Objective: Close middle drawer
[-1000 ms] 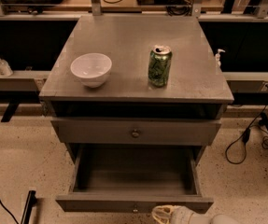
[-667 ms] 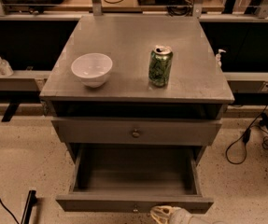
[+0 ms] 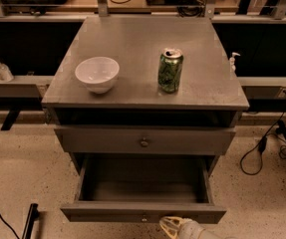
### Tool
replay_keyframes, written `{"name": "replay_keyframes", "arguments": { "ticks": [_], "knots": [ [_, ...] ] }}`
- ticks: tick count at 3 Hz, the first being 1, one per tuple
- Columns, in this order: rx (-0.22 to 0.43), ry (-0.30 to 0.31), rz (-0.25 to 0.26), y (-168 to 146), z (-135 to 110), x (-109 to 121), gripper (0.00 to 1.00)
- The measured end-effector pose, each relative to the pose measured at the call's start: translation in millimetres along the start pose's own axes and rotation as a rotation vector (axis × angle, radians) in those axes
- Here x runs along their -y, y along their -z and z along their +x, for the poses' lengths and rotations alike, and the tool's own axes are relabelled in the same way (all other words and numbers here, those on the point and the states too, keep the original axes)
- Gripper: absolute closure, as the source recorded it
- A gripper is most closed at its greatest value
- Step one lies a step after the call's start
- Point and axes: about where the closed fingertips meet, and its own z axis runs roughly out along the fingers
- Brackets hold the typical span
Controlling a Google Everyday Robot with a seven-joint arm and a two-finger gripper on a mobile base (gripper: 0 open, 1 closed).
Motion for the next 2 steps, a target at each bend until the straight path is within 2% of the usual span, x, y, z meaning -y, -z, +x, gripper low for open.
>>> {"name": "replay_keyframes", "arguments": {
  "ticks": [1,2],
  "knots": [
    [0.0,0.0,0.0,0,0,0,1.0],
    [-0.002,-0.006,0.044,-2,6,19,1.0]
  ]
}}
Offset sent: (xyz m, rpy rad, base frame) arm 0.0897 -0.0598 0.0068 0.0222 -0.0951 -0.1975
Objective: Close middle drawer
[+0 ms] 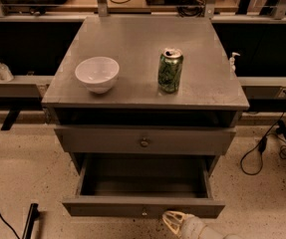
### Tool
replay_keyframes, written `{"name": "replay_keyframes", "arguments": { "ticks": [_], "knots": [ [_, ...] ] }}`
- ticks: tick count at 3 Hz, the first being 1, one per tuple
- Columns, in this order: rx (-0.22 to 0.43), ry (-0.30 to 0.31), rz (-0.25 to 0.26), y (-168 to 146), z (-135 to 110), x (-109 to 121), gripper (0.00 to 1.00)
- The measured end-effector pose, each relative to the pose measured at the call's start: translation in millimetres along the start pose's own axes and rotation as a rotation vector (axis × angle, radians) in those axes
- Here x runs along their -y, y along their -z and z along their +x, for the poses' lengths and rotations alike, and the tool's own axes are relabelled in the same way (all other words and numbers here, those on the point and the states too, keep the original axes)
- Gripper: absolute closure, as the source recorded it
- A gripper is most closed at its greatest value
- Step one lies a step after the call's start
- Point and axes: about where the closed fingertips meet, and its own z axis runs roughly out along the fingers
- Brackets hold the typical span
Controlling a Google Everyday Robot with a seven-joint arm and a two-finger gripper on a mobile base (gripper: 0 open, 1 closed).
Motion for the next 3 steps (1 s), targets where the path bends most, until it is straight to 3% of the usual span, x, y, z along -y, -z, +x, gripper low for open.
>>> {"name": "replay_keyframes", "arguments": {
  "ticks": [1,2,3],
  "knots": [
    [0.0,0.0,0.0,0,0,0,1.0],
    [0.002,-0.008,0.036,-8,3,21,1.0],
    [0.005,0.001,0.029,-11,1,22,1.0]
  ]
}}
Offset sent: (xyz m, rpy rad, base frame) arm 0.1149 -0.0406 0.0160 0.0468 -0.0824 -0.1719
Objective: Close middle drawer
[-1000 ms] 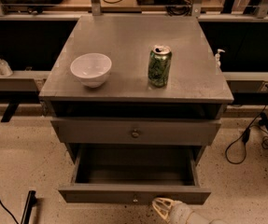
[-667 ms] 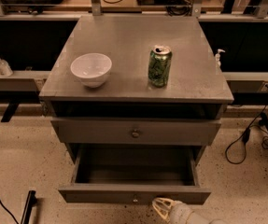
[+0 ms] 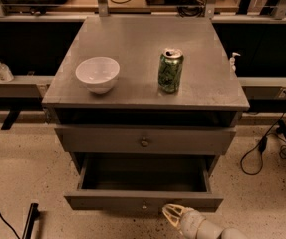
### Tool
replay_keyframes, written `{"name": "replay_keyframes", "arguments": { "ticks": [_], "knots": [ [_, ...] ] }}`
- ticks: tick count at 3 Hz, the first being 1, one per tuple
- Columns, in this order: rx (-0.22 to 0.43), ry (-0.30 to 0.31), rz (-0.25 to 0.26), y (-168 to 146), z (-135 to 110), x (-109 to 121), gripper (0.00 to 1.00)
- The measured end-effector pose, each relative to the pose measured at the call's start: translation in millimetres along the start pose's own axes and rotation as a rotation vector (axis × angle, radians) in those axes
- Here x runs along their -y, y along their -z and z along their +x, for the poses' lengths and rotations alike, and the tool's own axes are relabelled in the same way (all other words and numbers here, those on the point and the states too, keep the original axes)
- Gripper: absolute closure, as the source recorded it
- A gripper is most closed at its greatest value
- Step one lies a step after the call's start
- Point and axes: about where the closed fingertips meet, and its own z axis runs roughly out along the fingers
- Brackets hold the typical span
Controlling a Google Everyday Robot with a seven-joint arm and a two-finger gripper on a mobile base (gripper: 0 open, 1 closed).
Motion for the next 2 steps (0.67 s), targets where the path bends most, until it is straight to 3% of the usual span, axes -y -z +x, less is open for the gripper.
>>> {"name": "replay_keyframes", "arguments": {
  "ticks": [2],
  "knots": [
    [0.01,0.01,-0.003,-14.6,-1.1,7.4,1.0]
  ]
}}
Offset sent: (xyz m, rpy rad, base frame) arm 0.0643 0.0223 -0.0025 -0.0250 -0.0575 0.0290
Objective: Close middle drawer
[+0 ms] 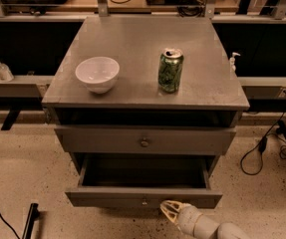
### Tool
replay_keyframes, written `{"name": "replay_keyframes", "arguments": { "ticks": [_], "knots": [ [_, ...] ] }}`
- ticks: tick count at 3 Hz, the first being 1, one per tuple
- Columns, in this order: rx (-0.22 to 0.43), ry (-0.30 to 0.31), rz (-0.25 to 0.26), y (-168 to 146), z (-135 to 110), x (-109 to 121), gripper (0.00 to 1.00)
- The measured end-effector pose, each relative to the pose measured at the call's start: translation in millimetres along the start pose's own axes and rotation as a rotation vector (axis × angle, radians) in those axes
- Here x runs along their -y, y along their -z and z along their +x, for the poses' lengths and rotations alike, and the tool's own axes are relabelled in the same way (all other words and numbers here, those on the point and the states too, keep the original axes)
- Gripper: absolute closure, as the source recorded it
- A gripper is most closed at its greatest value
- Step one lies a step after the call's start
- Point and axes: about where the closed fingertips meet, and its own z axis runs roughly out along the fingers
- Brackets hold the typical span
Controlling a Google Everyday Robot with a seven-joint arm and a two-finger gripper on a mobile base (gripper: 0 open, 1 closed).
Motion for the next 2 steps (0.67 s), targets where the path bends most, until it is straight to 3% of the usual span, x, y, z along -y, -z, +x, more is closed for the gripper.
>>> {"name": "replay_keyframes", "arguments": {
  "ticks": [2],
  "knots": [
    [0.002,0.019,0.002,-14.4,-0.8,10.4,1.0]
  ]
}}
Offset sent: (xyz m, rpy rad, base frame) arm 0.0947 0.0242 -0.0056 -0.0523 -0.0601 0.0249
